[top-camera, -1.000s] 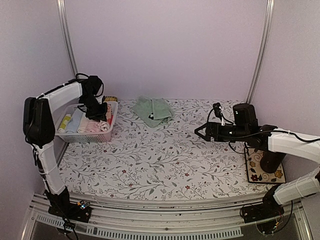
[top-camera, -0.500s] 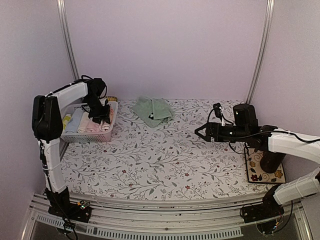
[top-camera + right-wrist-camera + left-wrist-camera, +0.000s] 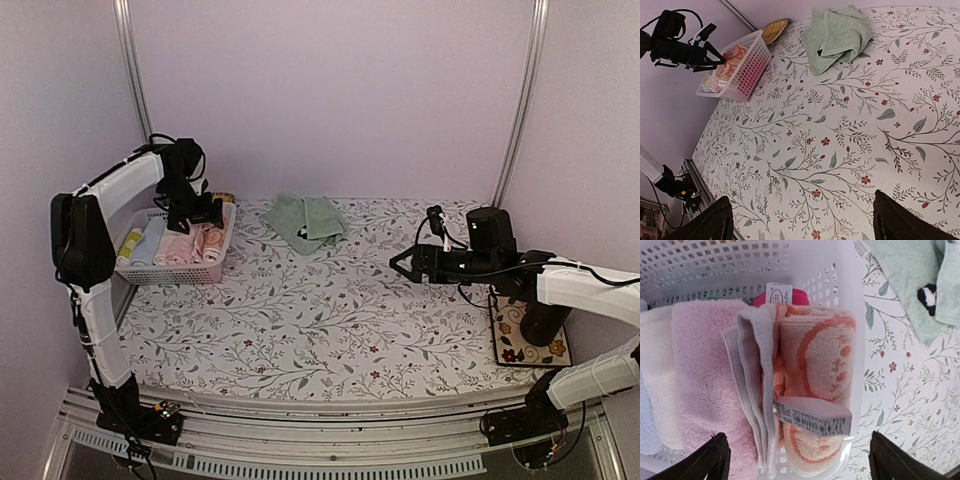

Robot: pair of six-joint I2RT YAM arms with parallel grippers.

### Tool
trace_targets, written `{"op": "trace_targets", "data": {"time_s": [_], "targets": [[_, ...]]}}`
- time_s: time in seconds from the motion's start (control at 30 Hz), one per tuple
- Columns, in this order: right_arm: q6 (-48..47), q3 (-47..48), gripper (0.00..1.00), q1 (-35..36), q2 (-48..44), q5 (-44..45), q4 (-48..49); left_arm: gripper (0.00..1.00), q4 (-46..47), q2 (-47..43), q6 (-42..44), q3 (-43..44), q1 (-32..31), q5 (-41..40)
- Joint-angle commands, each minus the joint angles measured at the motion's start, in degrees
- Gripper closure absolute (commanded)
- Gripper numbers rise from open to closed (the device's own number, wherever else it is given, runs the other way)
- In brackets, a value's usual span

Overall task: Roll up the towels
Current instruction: Place the towel in the storage box, then pick up the towel from the corner of the board.

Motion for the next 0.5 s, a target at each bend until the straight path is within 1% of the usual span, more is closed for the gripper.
{"op": "trace_targets", "data": {"time_s": [0.0,0.13,0.27,0.37,0.47], "targets": [[-0.5,-0.6,0.03,-0.1,-1.1,0.6,1.0,0.03,0.3,-1.9,-0.3,3.3,-0.7,0.3],[-0.5,-0.7,0.03,-0.1,-1.0,0.6,1.3,0.03,-0.4,-1.9,-0.8,6.8,-1.2,-2.6],[-0.4,-0.8,0.03,-0.1,-0.3,0.1,1.9,0.03,1.7,-4.1,-0.4,9.4,-3.3,-8.4],[-0.6,-1.0,0.02,-0.1,-0.4,1.9,1.8,0.03,2.2,-4.3,-0.6,10.4,-4.3,-12.9],[-1.2,-1.1,0.00,0.0,-0.9,4.1,1.5,0.03,4.2,-5.1,-0.2,10.1,-4.3,-14.2]]}}
